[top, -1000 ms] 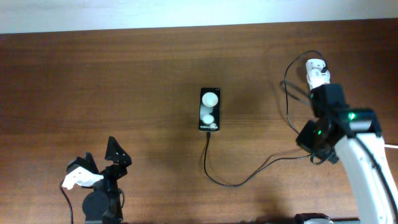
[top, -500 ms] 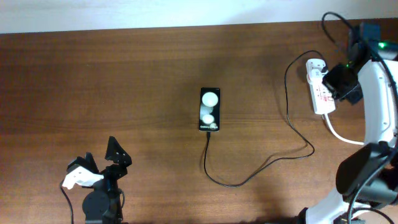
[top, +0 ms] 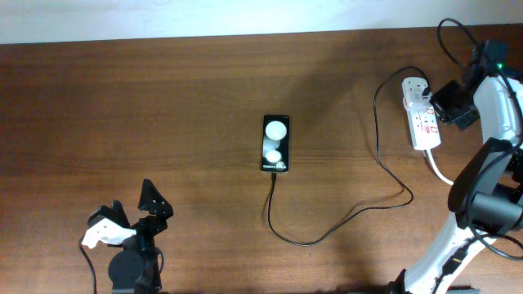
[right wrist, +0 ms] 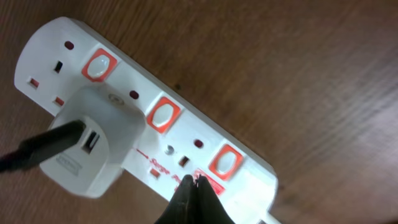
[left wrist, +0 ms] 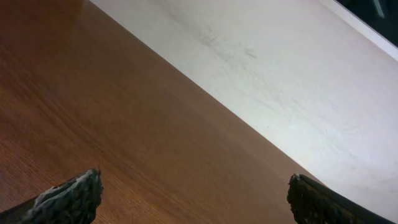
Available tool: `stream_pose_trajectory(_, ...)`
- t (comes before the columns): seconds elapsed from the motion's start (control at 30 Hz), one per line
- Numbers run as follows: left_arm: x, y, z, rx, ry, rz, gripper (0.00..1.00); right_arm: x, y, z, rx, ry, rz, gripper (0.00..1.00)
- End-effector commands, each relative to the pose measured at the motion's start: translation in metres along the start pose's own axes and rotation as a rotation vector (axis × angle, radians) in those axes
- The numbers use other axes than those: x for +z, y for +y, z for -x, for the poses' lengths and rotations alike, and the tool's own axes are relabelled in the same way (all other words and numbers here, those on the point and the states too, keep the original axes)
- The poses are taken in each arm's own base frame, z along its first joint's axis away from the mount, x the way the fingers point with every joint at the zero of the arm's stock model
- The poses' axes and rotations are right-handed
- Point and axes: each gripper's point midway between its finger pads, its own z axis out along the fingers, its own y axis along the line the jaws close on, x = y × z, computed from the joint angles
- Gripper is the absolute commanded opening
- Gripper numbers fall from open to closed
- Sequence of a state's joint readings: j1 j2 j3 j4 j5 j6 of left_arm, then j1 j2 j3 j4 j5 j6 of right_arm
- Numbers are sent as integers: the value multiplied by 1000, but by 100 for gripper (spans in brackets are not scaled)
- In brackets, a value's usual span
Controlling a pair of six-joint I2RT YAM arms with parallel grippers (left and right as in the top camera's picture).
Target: Plug charger to phone and switch on socket
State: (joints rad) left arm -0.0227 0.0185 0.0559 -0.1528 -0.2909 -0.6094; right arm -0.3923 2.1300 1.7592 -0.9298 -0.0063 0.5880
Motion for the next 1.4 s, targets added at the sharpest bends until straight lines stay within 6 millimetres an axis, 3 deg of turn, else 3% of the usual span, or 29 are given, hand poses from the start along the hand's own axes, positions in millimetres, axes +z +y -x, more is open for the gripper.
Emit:
stream_pose_trajectory(0.0, 1, 1, -2, 19, 4, 0, 99, 11, 9, 4, -9, 10, 43, 4)
stream_pose_trajectory(0.27, 1, 1, -2, 19, 4, 0, 99, 40, 17, 10, 23, 1, 70, 4)
stream_pose_trajectory(0.7, 1, 1, -2, 20, 4, 0, 99, 39, 28, 21, 46, -42, 117, 4)
stream_pose_trajectory(0.9, 1, 1, -2, 19, 4, 0, 99, 71, 32, -16, 47, 106, 108, 4)
stream_pose_trajectory(1.07, 1, 1, -2, 19, 4, 0, 99, 73, 40, -29, 16, 125, 97, 4)
stream_pose_trajectory(1.27, 1, 1, -2, 19, 4, 0, 99, 65, 25, -7, 55, 91, 78, 4)
stream_pose_trajectory(1.37, 1, 1, -2, 20, 4, 0, 99, 34, 23, 22, 77, 60, 89, 4)
